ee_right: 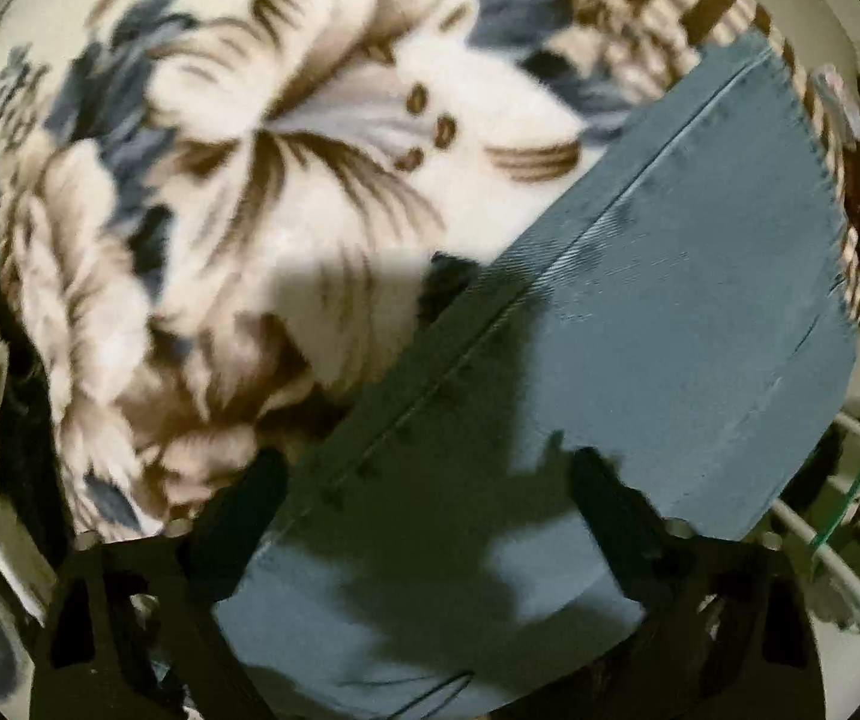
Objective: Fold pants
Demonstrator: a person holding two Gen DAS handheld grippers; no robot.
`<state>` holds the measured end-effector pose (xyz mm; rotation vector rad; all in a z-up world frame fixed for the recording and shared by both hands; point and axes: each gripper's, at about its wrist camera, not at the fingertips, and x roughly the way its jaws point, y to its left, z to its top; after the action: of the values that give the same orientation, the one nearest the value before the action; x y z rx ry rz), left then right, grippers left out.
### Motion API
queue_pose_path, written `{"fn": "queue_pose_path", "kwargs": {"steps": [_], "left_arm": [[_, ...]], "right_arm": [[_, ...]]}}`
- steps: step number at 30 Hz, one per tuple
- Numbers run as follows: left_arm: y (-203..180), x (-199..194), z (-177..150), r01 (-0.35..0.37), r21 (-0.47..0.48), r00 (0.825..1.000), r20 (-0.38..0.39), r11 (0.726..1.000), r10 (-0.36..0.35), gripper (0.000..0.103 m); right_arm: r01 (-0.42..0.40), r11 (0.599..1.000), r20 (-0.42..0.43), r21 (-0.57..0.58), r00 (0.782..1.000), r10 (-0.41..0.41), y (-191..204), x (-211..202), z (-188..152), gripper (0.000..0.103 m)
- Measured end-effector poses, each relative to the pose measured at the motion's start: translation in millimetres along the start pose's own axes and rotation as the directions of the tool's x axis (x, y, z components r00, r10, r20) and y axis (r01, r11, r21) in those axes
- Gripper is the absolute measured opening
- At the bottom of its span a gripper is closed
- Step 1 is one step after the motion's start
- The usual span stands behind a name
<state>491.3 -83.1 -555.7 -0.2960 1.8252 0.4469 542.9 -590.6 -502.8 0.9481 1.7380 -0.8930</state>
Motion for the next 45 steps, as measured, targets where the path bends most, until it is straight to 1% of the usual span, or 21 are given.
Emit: {"fn": "queue_pose_path", "kwargs": {"steps": [1, 3, 4, 5, 6, 11, 16, 19, 20, 21, 23, 24, 25, 27, 31, 32, 33, 34, 36, 41, 45], "left_arm": [[3, -3, -2, 0.008, 0.003, 1.000, 0.017, 1.000, -0.008, 0.017], [11, -12, -9, 0.048, 0.011, 0.997, 0.055, 0.999, -0.049, 0.010], [15, -17, -13, 0.064, 0.016, 0.996, 0.069, 0.998, -0.065, 0.007], [21, -22, -19, 0.084, 0.023, 0.993, 0.087, 0.996, -0.086, 0.007], [26, -29, -26, 0.102, 0.033, 0.989, 0.108, 0.994, -0.105, 0.005], [59, -64, -79, 0.164, 0.107, 0.960, 0.213, 0.981, -0.183, 0.004], [109, -73, -146, 0.192, 0.125, 0.940, 0.263, 0.973, -0.219, 0.003], [136, -65, -165, 0.213, 0.111, 0.934, 0.267, 0.971, -0.236, 0.003], [147, -60, -175, 0.220, 0.105, 0.933, 0.268, 0.970, -0.240, 0.003], [154, -55, -183, 0.226, 0.100, 0.931, 0.272, 0.969, -0.245, 0.003], [147, -47, -183, 0.231, 0.095, 0.927, 0.281, 0.968, -0.249, 0.003], [146, -43, -184, 0.233, 0.097, 0.923, 0.291, 0.968, -0.251, 0.003], [147, -41, -187, 0.232, 0.099, 0.921, 0.298, 0.968, -0.251, 0.003], [149, -37, -188, 0.235, 0.099, 0.914, 0.316, 0.967, -0.255, 0.003], [147, -33, -188, 0.233, 0.108, 0.903, 0.344, 0.966, -0.257, 0.003], [147, -33, -189, 0.239, 0.112, 0.900, 0.347, 0.964, -0.264, 0.003], [148, -32, -190, 0.244, 0.116, 0.898, 0.349, 0.963, -0.269, 0.003], [149, -32, -192, 0.246, 0.122, 0.895, 0.352, 0.962, -0.274, 0.003], [156, -30, -197, 0.248, 0.133, 0.893, 0.353, 0.960, -0.279, 0.003], [189, -17, -222, 0.268, 0.124, 0.902, 0.316, 0.955, -0.294, 0.003], [215, 7, -253, 0.265, 0.089, 0.920, 0.274, 0.960, -0.279, 0.003]], "right_arm": [[0.004, 1.000, -0.005, -0.003, 1.000, -0.004, 1, 3, 1, 0.075], [-0.014, 1.000, -0.004, 0.005, 1.000, 0.014, 1, 7, 0, 0.046], [-0.025, 1.000, 0.002, 0.007, 1.000, 0.025, 1, 6, -1, 0.037], [-0.027, 1.000, 0.024, 0.003, 0.999, 0.027, 0, 2, -4, 0.013], [-0.017, 1.000, 0.045, -0.001, 0.999, 0.017, -1, -2, -7, 0.003], [-0.034, 0.997, 0.136, -0.072, 0.990, 0.043, -18, -30, -38, 0.000], [-0.082, 0.988, 0.138, -0.128, 0.985, 0.100, -50, -42, -76, 0.000], [-0.221, 0.960, 0.130, -0.170, 0.961, 0.244, -68, -53, -96, 0.001], [-0.266, 0.949, 0.121, -0.168, 0.950, 0.287, -71, -55, -97, 0.008], [-0.295, 0.942, 0.113, -0.162, 0.942, 0.315, -72, -56, -99, 0.032], [-0.350, 0.928, 0.090, -0.125, 0.928, 0.361, -79, -45, -88, 0.069], [-0.367, 0.924, 0.073, -0.103, 0.924, 0.375, -82, -37, -82, 0.073], [-0.389, 0.918, 0.050, -0.079, 0.918, 0.393, -75, -27, -79, 0.073], [-0.351, 0.933, 0.050, -0.077, 0.934, 0.355, -69, -12, -60, 0.073], [-0.156, 0.981, 0.080, -0.115, 0.983, 0.166, -42, 11, -30, 0.070], [-0.118, 0.984, 0.095, -0.132, 0.987, 0.131, -37, 15, -28, 0.052], [-0.081, 0.986, 0.115, -0.147, 0.988, 0.098, -36, 16, -30, 0.025], [-0.066, 0.986, 0.148, -0.153, 0.985, 0.089, -42, 13, -35, 0.016], [-0.120, 0.980, 0.168, -0.160, 0.975, 0.147, -59, 10, -47, 0.008], [-0.251, 0.950, 0.163, -0.188, 0.946, 0.282, -123, -5, -103, 0.007], [-0.278, 0.941, 0.161, -0.191, 0.937, 0.310, -172, 5, -145, 0.006]]}}
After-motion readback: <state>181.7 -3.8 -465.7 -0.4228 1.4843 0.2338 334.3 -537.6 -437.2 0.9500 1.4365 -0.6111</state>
